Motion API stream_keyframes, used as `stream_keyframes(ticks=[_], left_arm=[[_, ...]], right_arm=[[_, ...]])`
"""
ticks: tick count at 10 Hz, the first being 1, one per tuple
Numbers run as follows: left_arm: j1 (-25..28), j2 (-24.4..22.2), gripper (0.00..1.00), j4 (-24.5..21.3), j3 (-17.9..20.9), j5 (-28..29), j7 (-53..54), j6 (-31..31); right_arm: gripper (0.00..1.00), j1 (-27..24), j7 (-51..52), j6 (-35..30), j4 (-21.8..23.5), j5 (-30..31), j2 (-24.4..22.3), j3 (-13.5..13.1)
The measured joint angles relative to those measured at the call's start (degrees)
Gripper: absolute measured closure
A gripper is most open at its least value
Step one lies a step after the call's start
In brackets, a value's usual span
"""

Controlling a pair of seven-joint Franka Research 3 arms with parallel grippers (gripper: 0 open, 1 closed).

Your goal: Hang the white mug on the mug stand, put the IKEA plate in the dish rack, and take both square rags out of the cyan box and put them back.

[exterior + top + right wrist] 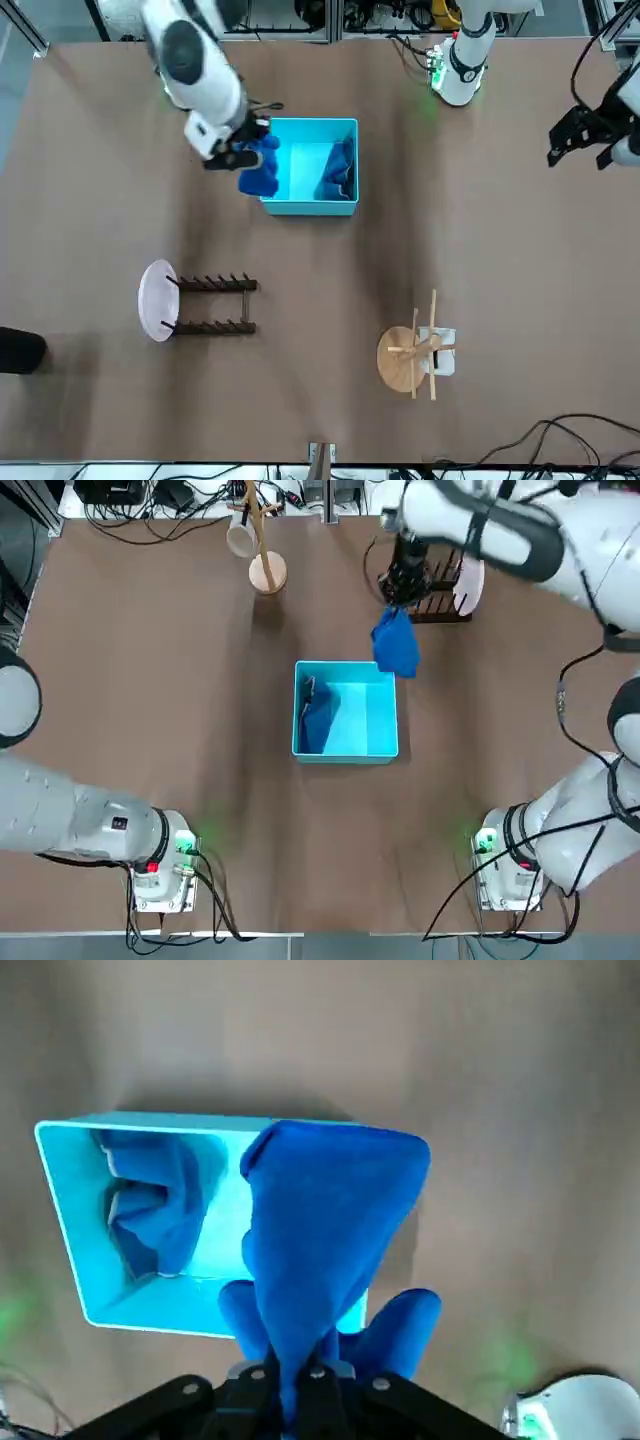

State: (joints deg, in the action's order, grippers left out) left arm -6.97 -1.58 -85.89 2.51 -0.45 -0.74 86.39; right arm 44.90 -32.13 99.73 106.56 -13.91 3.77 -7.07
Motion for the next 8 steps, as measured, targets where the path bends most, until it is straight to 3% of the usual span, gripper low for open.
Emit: stream_keyframes(ticks=[2,4,8], left_arm=[[0.2,0.65,0.02,-0.71,-0.07,0.0,0.19,0.3],[0.48,1.81,0.0,-0.72,-0.08,0.0,0.19,0.84],[0.52,2.2,0.0,-0.67,-0.16,0.0,0.19,2.25]], right_arm=[[0.95,4.08,-2.83,7.66,7.57,0.49,-0.95,-0.03],[0.95,6.82,-5.27,13.25,12.37,0.75,-1.11,-0.05],[0.95,8.87,-7.72,15.62,14.45,0.86,-1.19,-0.07]])
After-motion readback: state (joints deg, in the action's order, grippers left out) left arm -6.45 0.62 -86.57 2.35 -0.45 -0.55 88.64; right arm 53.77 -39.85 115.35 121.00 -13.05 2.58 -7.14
